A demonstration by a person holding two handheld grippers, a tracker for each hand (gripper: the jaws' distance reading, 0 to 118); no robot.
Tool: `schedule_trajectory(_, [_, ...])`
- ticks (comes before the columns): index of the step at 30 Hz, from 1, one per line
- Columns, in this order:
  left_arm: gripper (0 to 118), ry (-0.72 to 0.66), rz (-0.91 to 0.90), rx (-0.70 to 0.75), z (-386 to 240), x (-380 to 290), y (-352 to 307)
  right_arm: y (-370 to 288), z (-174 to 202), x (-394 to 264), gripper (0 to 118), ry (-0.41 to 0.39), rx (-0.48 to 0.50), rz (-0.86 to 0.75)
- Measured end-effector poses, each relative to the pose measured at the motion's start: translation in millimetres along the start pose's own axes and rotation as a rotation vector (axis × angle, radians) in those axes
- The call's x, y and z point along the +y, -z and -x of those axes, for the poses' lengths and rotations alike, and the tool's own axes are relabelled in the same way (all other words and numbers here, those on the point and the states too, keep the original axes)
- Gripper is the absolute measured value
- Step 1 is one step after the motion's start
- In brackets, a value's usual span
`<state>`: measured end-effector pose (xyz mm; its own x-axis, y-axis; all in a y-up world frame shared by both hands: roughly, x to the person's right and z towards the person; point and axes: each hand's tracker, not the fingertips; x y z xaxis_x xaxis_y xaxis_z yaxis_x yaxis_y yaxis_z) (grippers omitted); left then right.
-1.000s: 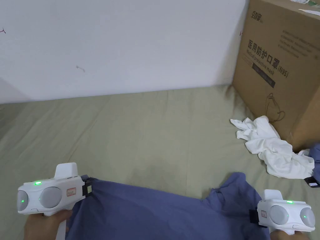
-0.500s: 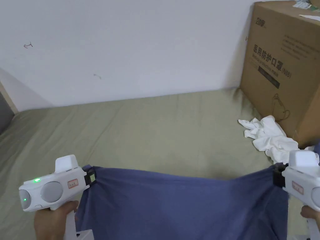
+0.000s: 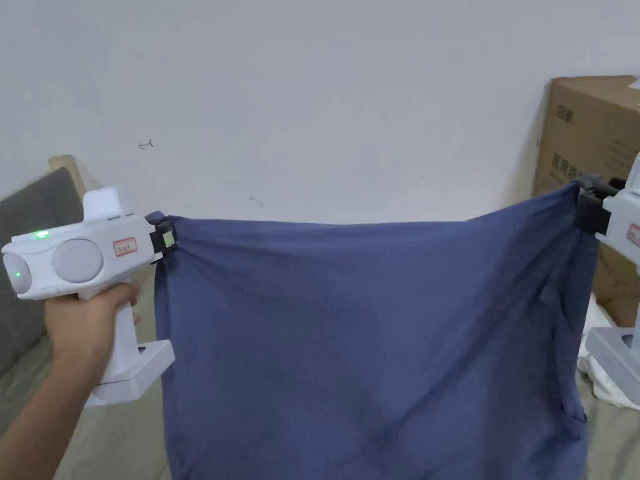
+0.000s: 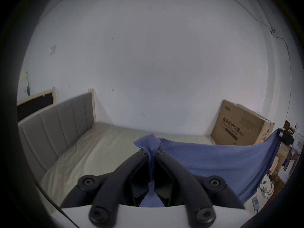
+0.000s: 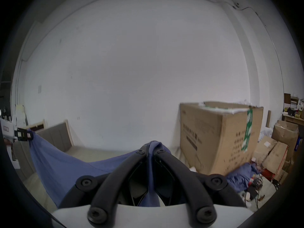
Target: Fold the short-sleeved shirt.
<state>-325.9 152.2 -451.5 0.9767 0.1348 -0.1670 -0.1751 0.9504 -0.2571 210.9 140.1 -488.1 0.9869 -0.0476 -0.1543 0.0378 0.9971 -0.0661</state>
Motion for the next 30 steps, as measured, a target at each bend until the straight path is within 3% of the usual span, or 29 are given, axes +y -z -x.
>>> schedule_trajectory(6, [1,0.043,-0.098,0.032,-10.6,63.6,-2.7,18.9,8.8,69.7,2,0.020,0.022,-0.119])
schedule_trajectory(15, [1,0.085,-0.171,0.049,-25.4,107.5,20.3,46.2,10.4,120.1,2,-0.062,0.010,-0.206])
schedule_trajectory(24, [1,0.191,-0.053,0.058,-38.9,52.9,98.1,93.9,-18.1,49.4,2,-0.067,0.025,-0.067])
schedule_trajectory(30, [1,0.156,0.048,0.035,-39.7,-23.7,139.5,111.7,-38.5,-30.5,2,-0.022,0.024,0.056])
